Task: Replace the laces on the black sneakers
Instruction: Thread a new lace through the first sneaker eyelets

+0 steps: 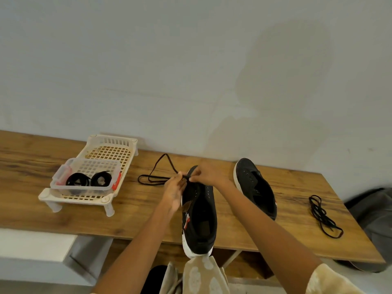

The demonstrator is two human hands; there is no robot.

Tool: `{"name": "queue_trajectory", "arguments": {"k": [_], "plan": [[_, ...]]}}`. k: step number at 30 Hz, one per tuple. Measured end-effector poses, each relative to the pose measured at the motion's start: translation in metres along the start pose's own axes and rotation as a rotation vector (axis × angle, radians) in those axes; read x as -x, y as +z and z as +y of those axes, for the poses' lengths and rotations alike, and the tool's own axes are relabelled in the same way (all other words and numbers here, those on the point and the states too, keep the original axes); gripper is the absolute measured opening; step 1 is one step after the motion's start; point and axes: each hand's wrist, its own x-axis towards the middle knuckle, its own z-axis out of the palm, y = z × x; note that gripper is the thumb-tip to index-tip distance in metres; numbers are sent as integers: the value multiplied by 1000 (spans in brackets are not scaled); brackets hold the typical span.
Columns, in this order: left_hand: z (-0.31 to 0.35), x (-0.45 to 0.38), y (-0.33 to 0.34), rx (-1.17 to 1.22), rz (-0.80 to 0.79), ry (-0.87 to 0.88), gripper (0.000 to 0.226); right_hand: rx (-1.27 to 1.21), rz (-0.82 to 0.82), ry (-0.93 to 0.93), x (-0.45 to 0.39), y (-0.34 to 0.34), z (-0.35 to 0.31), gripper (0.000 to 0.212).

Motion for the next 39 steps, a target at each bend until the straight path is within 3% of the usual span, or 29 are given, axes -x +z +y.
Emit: {"name": "queue_trajectory", "arguments": {"k": [3, 5, 7, 12, 14, 17, 19, 23, 27, 33, 36, 39], "plan": [[1, -4, -5, 83, 48, 2, 17, 51, -29, 20, 2, 9, 10, 21], [0, -7, -6, -15, 81, -2, 12, 44, 42, 28, 2, 9, 11, 21], [-1, -12, -6, -258, 150, 4, 12, 58, 64, 36, 1, 8, 13, 25], [0, -12, 4, -1137, 335, 114, 75, 185, -60, 59, 7, 9, 20, 27], [-2, -6, 11, -1302, 287, 237, 77, 203, -62, 59, 9, 9, 19, 25], [-3, -4, 13, -1418, -4, 418, 45, 263, -65, 74, 8, 8, 13, 28], [-1, -6, 12, -1465, -138, 426, 37, 338, -53, 96, 8, 8, 8, 33], [6, -7, 12, -1616, -175, 447, 35, 393, 60, 109, 9, 14, 5, 29], [15, -10, 14, -1682, -150, 486, 28, 141, 187, 134, 8, 23, 20, 37], [22, -19, 34, -1989, -253, 528, 36, -910, 507, 394, 24, 36, 44, 23], [23, -22, 42, -1982, -199, 453, 35, -1019, 488, 425, 25, 42, 51, 21], [33, -22, 55, -1832, -153, 445, 33, -982, 389, 289, 29, 45, 54, 16]]}}
